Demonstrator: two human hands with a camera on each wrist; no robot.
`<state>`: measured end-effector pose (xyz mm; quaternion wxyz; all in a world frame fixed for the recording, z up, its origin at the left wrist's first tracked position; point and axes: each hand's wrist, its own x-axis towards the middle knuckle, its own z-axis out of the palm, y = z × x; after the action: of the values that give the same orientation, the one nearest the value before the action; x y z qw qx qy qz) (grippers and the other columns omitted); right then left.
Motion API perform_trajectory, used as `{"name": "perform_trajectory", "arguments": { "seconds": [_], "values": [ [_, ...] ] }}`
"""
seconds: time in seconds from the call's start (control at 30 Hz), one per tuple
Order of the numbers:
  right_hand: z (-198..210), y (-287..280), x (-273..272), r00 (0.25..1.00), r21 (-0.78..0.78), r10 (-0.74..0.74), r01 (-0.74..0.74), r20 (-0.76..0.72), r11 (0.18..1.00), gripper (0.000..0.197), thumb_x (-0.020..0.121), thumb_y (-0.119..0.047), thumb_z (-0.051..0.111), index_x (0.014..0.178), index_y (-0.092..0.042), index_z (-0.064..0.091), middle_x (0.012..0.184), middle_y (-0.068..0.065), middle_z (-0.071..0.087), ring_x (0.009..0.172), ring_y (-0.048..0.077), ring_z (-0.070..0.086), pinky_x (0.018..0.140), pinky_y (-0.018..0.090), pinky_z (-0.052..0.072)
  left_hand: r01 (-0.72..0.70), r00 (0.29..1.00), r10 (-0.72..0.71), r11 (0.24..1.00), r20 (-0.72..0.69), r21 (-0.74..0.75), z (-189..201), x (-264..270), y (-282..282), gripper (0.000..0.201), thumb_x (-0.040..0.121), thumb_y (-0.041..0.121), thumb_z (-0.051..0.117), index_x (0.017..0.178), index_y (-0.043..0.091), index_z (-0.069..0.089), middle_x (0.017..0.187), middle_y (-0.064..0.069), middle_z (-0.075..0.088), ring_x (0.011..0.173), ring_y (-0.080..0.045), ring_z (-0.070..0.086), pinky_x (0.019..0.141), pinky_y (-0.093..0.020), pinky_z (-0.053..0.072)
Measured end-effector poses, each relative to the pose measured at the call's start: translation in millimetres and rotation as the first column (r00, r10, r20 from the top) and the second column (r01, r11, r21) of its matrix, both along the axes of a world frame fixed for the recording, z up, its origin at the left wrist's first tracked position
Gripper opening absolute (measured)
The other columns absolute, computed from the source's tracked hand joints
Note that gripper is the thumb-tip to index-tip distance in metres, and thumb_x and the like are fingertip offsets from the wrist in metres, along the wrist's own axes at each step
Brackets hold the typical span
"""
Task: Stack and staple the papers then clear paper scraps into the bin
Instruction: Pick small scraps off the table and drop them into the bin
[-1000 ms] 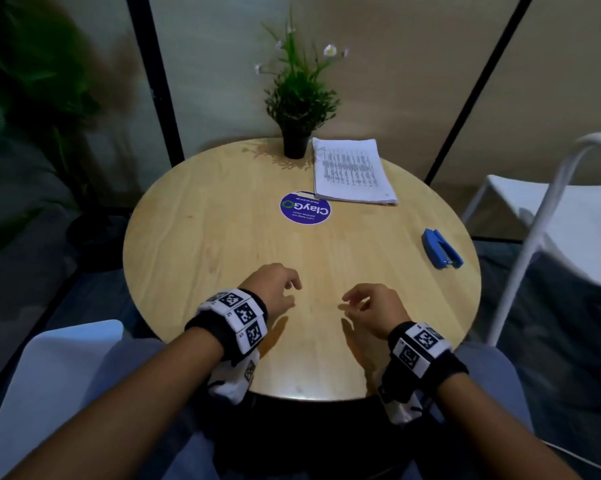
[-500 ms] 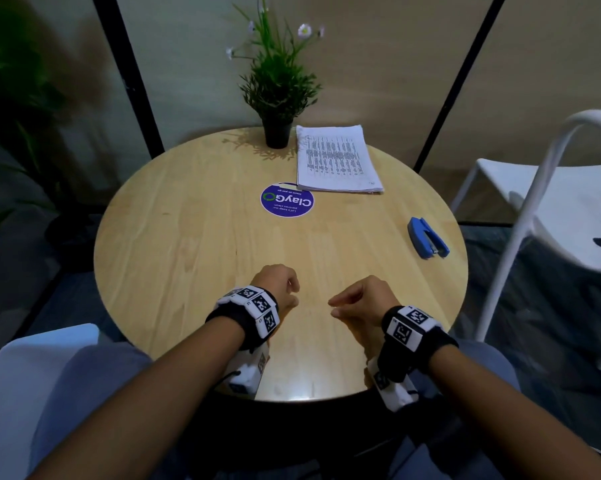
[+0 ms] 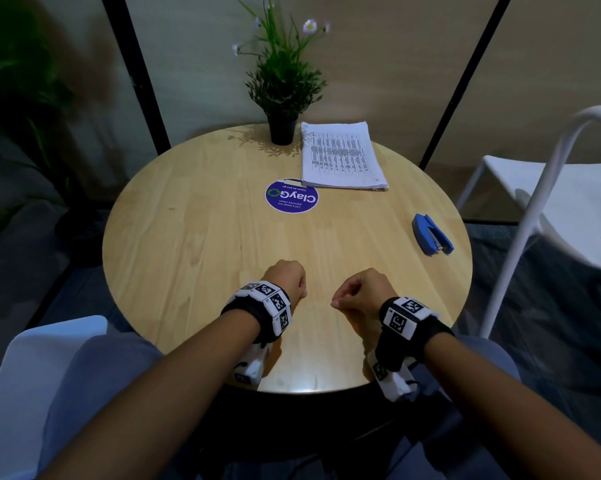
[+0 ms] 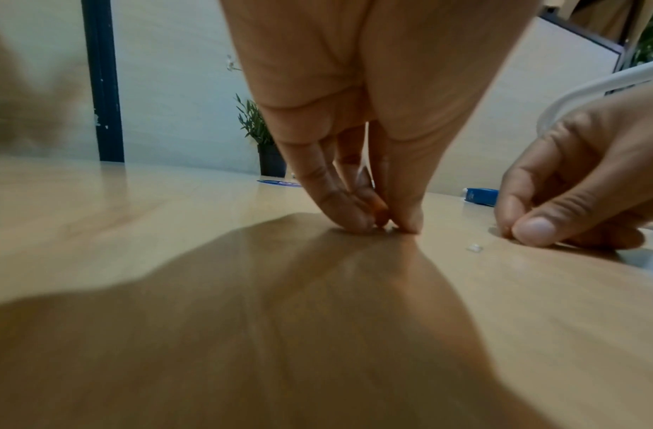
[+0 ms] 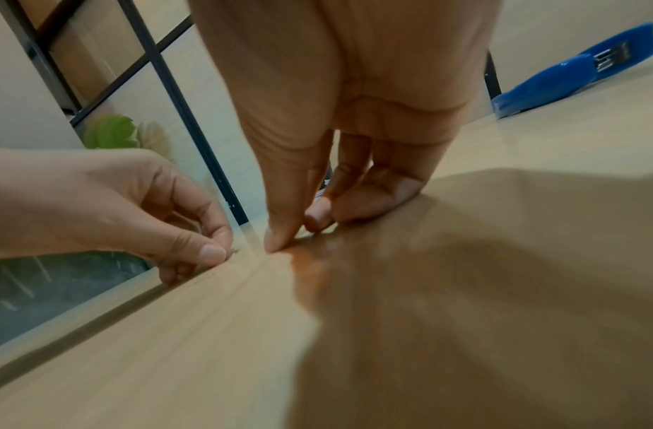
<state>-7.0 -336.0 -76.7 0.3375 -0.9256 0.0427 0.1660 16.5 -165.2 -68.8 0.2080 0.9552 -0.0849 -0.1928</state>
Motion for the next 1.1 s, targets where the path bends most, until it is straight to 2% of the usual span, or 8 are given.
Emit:
{"name": "perform_trajectory", "arguments": {
  "seconds": [0.1,0.2,0.37,0.5,0.6,0.7,0.87,1.1],
  "values": [
    [0.7,1.5,0.1,0.997,-0.082,0.081,-0.081,-0.008,0.993,0.011,0.079,-0.021,0.074,0.070,-0.022,0.068,0.069,-0.011,0.062,0.070,0.004,0.055,0.058,0.012,0.039,0.053,0.998,-0.053,0.998,-0.014,-0.015,-0.8,-6.7,-0.4,0.013,0.086,0.013,0.064,0.094,0.006,0.072,0.101,-0.010,0.071,0.096,-0.026,0.065,0.081,-0.030,0.048],
    [2.4,3.9,-0.1,0.987,-0.140,0.159,-0.162,-0.034,0.977,0.006,0.084,-0.021,0.067,0.081,-0.016,0.069,0.076,-0.009,0.062,0.077,0.008,0.055,0.060,0.013,0.038,0.063,0.998,-0.065,0.997,-0.029,-0.047,-1.2,-11.4,2.3,0.015,0.085,0.012,0.063,0.097,0.008,0.071,0.104,-0.008,0.071,0.099,-0.024,0.064,0.080,-0.026,0.046],
    [2.2,5.9,-2.6,0.969,-0.222,0.247,-0.244,-0.015,0.944,0.014,0.088,-0.021,0.062,0.093,-0.010,0.069,0.094,0.000,0.068,0.083,0.010,0.052,0.075,0.020,0.038,0.018,0.999,-0.020,0.997,-0.029,-0.070,2.2,-14.5,9.2,0.023,0.081,0.015,0.070,0.104,0.010,0.068,0.109,-0.007,0.068,0.103,-0.023,0.062,0.085,-0.026,0.046],
    [2.7,-1.0,-0.7,0.993,-0.104,0.120,-0.118,0.015,0.988,0.008,0.087,-0.020,0.062,0.080,-0.018,0.065,0.077,-0.009,0.060,0.079,0.008,0.053,0.065,0.017,0.039,-0.006,0.999,0.003,0.998,-0.034,-0.069,3.0,-16.6,11.8,0.026,0.078,0.016,0.073,0.104,0.010,0.068,0.108,-0.008,0.069,0.102,-0.023,0.063,0.087,-0.029,0.049],
    [3.1,-7.4,-0.2,0.998,-0.032,0.047,-0.046,0.034,0.998,0.021,0.085,-0.017,0.065,0.066,-0.024,0.062,0.071,-0.008,0.061,0.070,0.006,0.055,0.061,0.012,0.041,-0.009,1.000,0.007,0.998,-0.026,-0.066,3.6,-17.9,11.2,0.029,0.079,0.020,0.073,0.105,0.009,0.068,0.109,-0.008,0.067,0.103,-0.024,0.063,0.088,-0.030,0.049],
    [5.4,-8.0,-0.7,0.999,-0.008,0.032,-0.032,0.015,0.999,0.021,0.081,-0.016,0.071,0.064,-0.025,0.063,0.072,-0.005,0.065,0.070,0.006,0.057,0.061,0.014,0.044,0.006,1.000,-0.006,0.999,-0.008,-0.040,4.4,-18.5,8.3,0.027,0.079,0.022,0.074,0.103,0.010,0.069,0.108,-0.007,0.068,0.102,-0.024,0.063,0.088,-0.030,0.050],
    [13.7,-1.3,-2.4,0.992,-0.107,0.119,-0.115,0.034,0.988,0.004,0.078,-0.015,0.074,0.081,-0.015,0.072,0.087,0.002,0.074,0.078,0.010,0.065,0.075,0.019,0.050,0.027,1.000,-0.027,1.000,0.006,0.000,4.3,-15.9,2.8,0.021,0.078,0.018,0.074,0.097,0.009,0.071,0.104,-0.008,0.070,0.097,-0.024,0.065,0.082,-0.029,0.049],
    [16.1,16.0,0.4,0.975,-0.335,0.220,-0.203,0.011,0.920,0.015,0.082,-0.020,0.071,0.095,-0.014,0.075,0.099,0.003,0.073,0.092,0.019,0.066,0.085,0.026,0.052,0.003,1.000,-0.004,0.999,0.016,0.051,-2.3,-17.3,-12.0,0.020,0.079,0.024,0.073,0.091,0.008,0.072,0.098,-0.009,0.071,0.092,-0.026,0.066,0.079,-0.030,0.050]
  ]
}}
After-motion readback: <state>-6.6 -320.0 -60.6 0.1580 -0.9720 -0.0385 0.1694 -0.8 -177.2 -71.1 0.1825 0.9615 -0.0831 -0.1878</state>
